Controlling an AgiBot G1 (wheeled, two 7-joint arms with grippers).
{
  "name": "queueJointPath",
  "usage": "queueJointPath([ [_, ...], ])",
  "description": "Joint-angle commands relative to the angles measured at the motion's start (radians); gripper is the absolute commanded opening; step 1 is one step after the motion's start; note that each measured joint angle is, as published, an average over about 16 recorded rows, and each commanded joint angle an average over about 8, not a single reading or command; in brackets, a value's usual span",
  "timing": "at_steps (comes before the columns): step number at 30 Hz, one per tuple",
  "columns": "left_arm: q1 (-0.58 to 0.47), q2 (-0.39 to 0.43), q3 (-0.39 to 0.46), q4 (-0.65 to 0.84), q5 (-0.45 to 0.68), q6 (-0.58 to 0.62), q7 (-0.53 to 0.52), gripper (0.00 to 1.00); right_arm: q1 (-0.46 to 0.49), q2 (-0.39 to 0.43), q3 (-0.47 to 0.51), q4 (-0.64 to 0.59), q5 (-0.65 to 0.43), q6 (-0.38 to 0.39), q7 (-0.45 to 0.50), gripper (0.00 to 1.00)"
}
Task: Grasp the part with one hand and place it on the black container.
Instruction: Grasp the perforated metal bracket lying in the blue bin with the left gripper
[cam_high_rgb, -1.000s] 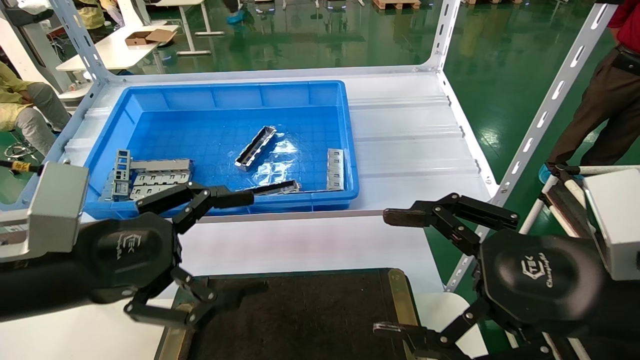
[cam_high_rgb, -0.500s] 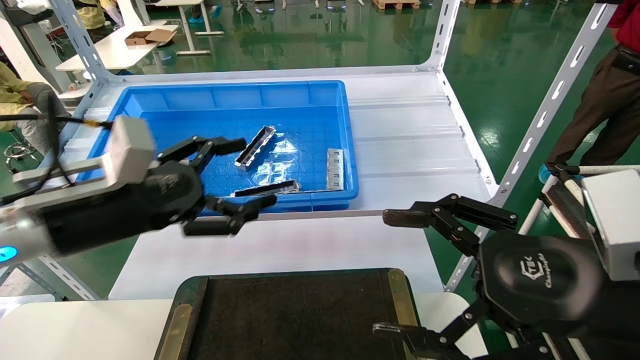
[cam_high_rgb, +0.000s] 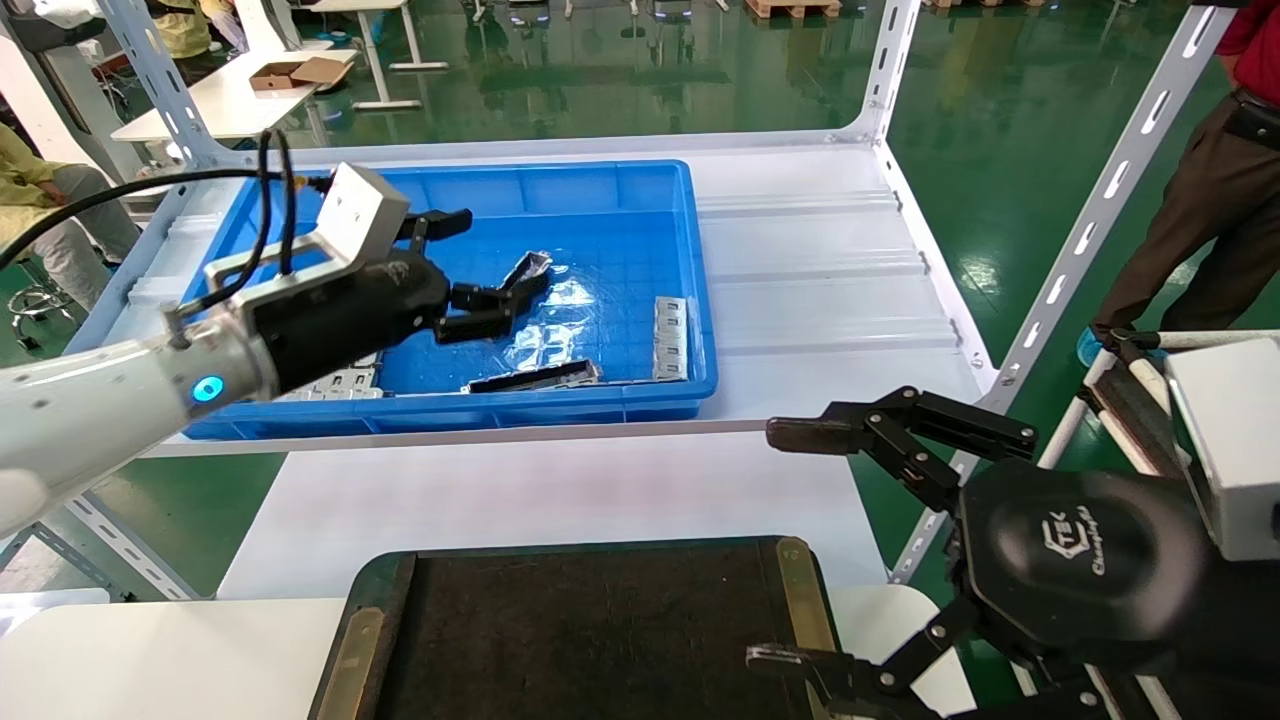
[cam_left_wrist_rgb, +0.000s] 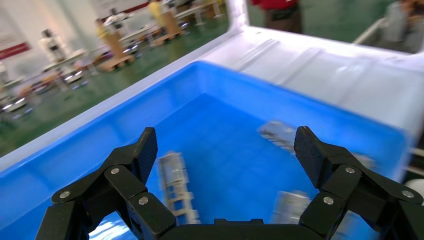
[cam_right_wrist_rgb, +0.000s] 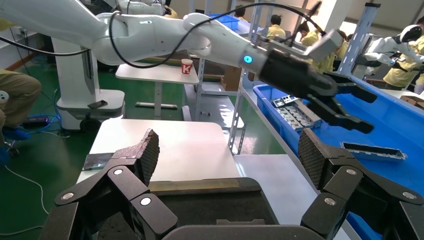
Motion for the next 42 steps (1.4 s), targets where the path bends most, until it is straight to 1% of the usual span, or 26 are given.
queueJointPath([
  [1, -0.025, 0.03, 0.011, 0.048, 0.027, -0.036, 0.002, 1.0, 0.0, 0.0, 0.0, 0.0, 0.0, 0.0, 0.0, 1.0],
  [6, -0.079, 0.108, 0.036, 0.189, 0.083, -0.112, 0.032, 1.0, 0.0, 0.0, -0.001, 0.0, 0.0, 0.0, 0.0, 1.0],
  [7, -0.089, 0.123, 0.04, 0.218, 0.092, -0.126, 0.04, 0.99, 0.0, 0.0, -0.001, 0.0, 0.0, 0.0, 0.0, 0.99],
  [8, -0.1, 0.138, 0.044, 0.248, 0.1, -0.139, 0.049, 0.95, 0.0, 0.0, -0.001, 0.0, 0.0, 0.0, 0.0, 0.94],
  [9, -0.111, 0.154, 0.047, 0.278, 0.107, -0.152, 0.059, 0.86, 0.0, 0.0, -0.001, 0.0, 0.001, 0.0, 0.0, 0.84],
  [14, -0.156, 0.218, 0.048, 0.406, 0.12, -0.201, 0.112, 0.24, 0.0, 0.0, -0.001, 0.0, 0.001, 0.0, -0.001, 0.22],
  [15, -0.163, 0.229, 0.047, 0.428, 0.119, -0.208, 0.124, 0.12, 0.0, 0.0, -0.001, 0.0, 0.001, 0.001, -0.001, 0.1],
  [16, -0.169, 0.237, 0.045, 0.447, 0.117, -0.214, 0.136, 0.04, 0.0, 0.001, -0.001, 0.0, 0.001, 0.001, -0.001, 0.03],
  [17, -0.175, 0.245, 0.042, 0.466, 0.115, -0.219, 0.148, 0.0, 0.0, 0.001, -0.001, 0.0, 0.001, 0.001, -0.001, 0.0],
  [29, -0.22, 0.294, 0.008, 0.637, 0.076, -0.255, 0.26, 0.0, 0.0, 0.001, -0.002, 0.0, 0.002, 0.001, -0.001, 0.0],
  [42, -0.254, 0.309, -0.018, 0.752, 0.041, -0.254, 0.306, 0.0, 0.001, 0.001, -0.003, 0.0, 0.002, 0.001, -0.002, 0.0],
])
